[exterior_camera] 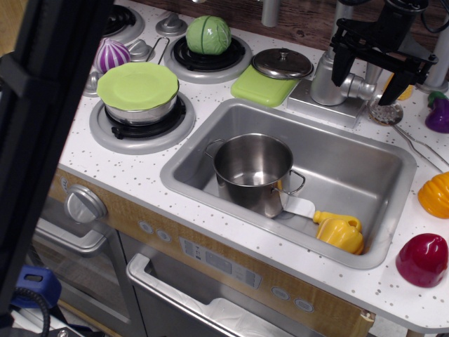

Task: Turn lever vertical to front

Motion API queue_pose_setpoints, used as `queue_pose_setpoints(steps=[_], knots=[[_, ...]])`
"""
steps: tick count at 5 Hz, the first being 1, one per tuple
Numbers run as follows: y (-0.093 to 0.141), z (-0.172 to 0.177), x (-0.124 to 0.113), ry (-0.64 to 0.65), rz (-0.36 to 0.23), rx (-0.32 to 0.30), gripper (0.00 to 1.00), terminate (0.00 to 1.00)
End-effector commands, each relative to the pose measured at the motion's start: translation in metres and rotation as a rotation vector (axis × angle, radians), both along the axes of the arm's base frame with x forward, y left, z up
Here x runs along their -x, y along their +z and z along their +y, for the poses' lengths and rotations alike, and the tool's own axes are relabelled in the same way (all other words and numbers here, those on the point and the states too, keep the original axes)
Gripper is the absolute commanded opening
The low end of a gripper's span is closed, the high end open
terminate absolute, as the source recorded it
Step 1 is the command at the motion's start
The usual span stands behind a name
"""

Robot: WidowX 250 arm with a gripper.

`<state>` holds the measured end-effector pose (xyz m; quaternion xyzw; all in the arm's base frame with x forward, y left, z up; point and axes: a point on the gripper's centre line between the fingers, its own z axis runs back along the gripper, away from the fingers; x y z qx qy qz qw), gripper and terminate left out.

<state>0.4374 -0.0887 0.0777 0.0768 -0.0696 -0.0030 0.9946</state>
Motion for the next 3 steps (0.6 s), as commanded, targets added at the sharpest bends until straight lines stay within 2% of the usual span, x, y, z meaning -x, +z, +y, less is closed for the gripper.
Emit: queue_pose_setpoints(steps=[1,3], knots=[[0.0,0.0,0.0,0.0,0.0,0.0,1.0,0.0],[0.022,-0.008,-0.01,-0.015,-0.193,0.037,1.0,0.0]])
